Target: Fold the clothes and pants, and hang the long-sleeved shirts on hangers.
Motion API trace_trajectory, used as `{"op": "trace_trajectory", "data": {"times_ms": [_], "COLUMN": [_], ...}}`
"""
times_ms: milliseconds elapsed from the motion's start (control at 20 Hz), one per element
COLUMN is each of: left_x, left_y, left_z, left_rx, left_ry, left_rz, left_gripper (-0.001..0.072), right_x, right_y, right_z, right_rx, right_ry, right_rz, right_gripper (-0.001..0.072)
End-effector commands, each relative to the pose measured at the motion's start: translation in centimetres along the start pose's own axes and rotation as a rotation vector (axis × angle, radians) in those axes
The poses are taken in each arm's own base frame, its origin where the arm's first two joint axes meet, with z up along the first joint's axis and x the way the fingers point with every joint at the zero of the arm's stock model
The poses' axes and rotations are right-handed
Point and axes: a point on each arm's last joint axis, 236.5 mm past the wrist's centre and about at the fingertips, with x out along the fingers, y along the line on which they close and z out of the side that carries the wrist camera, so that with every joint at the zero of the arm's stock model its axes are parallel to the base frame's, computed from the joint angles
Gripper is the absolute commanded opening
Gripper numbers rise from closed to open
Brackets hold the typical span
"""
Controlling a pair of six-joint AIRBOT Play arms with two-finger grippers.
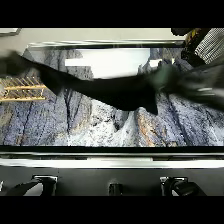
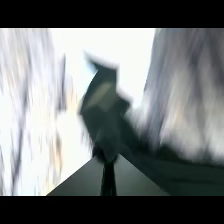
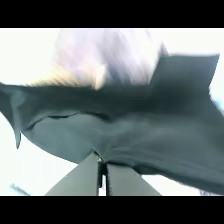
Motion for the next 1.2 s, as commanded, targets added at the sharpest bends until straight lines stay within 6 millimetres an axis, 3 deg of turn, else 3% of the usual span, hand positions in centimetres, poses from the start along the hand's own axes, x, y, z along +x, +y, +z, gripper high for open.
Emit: {"op": "trace_trajectory", "data": {"times_ms": [0,100,250,350,450,550,650,800,950,1050,1150], "left_x": [-15.5,-20.7,-24.1,-23.4,-20.1,-14.2,-6.1,7.7,19.8,25.1,28.3], "left_y": [-6.4,-7.9,-7.7,-6.5,-4.4,-0.6,4.1,9.6,13.4,15.6,17.1], "left_z": [5.5,5.2,4.7,5.0,5.6,5.6,4.3,-0.3,-6.0,-10.1,-13.9], "left_rx": [0.087,0.123,0.155,0.157,0.146,0.134,0.096,0.057,0.054,0.021,-0.014], "left_ry": [-0.488,-0.620,-0.700,-0.686,-0.614,-0.479,-0.294,-0.010,0.152,0.227,0.297], "left_rz": [-0.001,0.040,0.120,0.156,0.180,0.218,0.246,0.246,0.242,0.254,0.268], "left_gripper": [0.0014,0.0014,0.0014,0.0014,0.0014,0.0014,0.0014,0.0014,0.0013,0.0014,0.0014], "right_x": [-13.2,-15.9,-14.6,-12.3,-8.5,-3.6,1.7,10.1,17.9,21.6,24.6], "right_y": [6.5,6.7,4.0,1.2,-2.1,-6.3,-11.3,-18.5,-26.4,-31.1,-33.8], "right_z": [6.4,7.1,6.3,6.3,5.6,4.4,3.3,0.6,-4.0,-6.6,-7.9], "right_rx": [-0.212,-0.238,-0.158,-0.075,-0.036,-0.025,-0.040,-0.041,0.053,0.230,0.358], "right_ry": [-0.322,-0.385,-0.322,-0.271,-0.171,-0.039,0.078,0.219,0.341,0.374,0.377], "right_rz": [0.023,-0.005,-0.096,-0.183,-0.285,-0.400,-0.524,-0.647,-0.700,-0.659,-0.553], "right_gripper": [0.0026,0.0026,0.0026,0.0026,0.0026,0.0026,0.0026,0.0026,0.0027,0.0027,0.0027]}}
